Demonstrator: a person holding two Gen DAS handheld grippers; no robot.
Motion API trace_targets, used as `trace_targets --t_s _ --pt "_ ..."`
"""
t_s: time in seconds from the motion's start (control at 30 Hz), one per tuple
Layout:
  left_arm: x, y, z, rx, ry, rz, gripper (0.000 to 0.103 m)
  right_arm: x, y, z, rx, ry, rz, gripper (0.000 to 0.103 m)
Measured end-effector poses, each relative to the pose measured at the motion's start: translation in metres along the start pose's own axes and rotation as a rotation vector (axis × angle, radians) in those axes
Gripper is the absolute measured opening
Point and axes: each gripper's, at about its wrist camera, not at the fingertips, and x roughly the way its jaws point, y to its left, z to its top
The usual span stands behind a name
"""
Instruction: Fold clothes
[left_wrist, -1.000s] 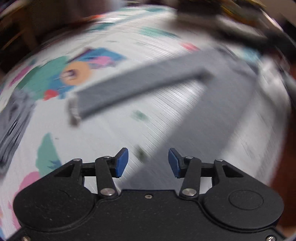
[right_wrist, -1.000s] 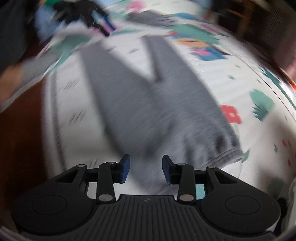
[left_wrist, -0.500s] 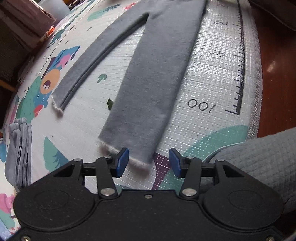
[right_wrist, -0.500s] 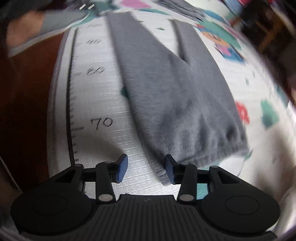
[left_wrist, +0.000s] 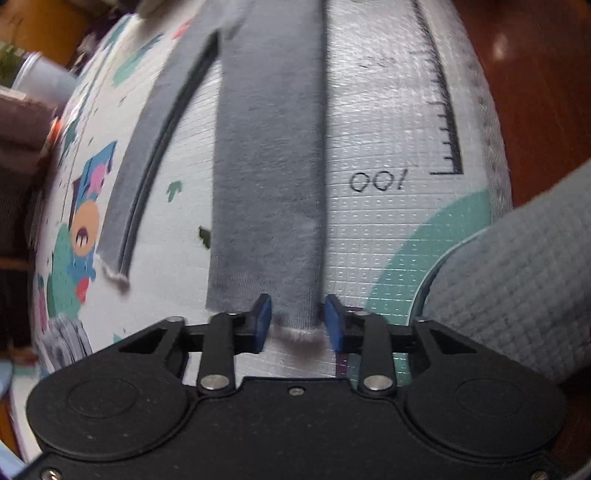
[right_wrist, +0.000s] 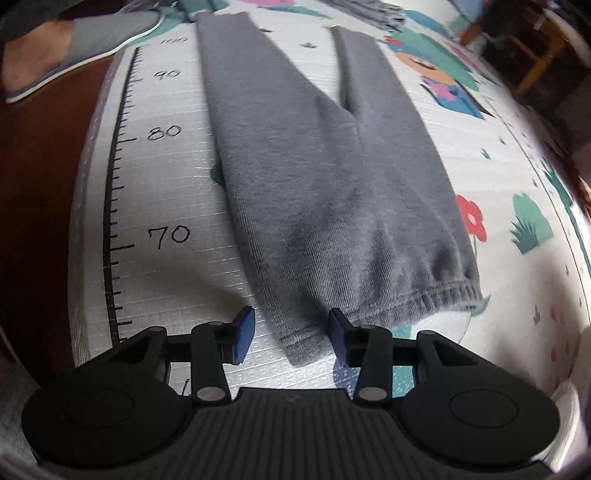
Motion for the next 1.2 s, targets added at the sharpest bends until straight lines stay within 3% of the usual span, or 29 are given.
trace_targets --t_s 0.07,0.17,0.27,0.3,0.4,0.67,0.77,0.97,1.1,1.2 --pt "0.002 0.002 -0.001 -0.036 0.006 0.019 0.011 0.000 -0.006 0.000 0.014 0.004 0.037 0.045" --pt "0.004 0.006 -0.002 -0.087 0.016 0.035 0.005 0.002 -0.015 0.003 0.022 0.010 0.077 0.043" --pt "-0.001 0.010 -0.002 -0.142 0.020 0.029 0.004 0.004 -0.017 0.007 0.021 0.010 0.087 0.033" --pt "-0.004 0.015 -0.002 -0.178 0.017 0.027 0.004 0.006 -0.019 0.007 0.026 0.009 0.078 0.023" --pt "-0.015 0.032 -0.002 -0.274 0.004 0.037 0.004 0.005 -0.022 0.006 0.049 0.007 0.070 0.016" --pt "-0.039 0.107 0.001 -0.415 -0.062 0.138 0.004 -0.026 -0.052 0.013 0.153 -0.047 0.037 0.012" --pt "-0.043 0.140 0.007 -0.409 -0.078 0.144 0.004 -0.036 -0.075 0.016 0.204 -0.074 0.001 0.011" --pt "-0.024 0.223 0.018 -0.362 -0.050 0.054 0.004 -0.030 -0.134 0.018 0.330 -0.110 -0.011 0.011" --pt "0.002 0.254 0.027 -0.332 0.015 -0.041 0.004 -0.007 -0.166 0.018 0.387 -0.103 0.005 0.011" --pt "0.025 0.268 0.032 -0.339 0.044 -0.059 0.004 0.009 -0.183 0.017 0.435 -0.097 0.011 0.011"
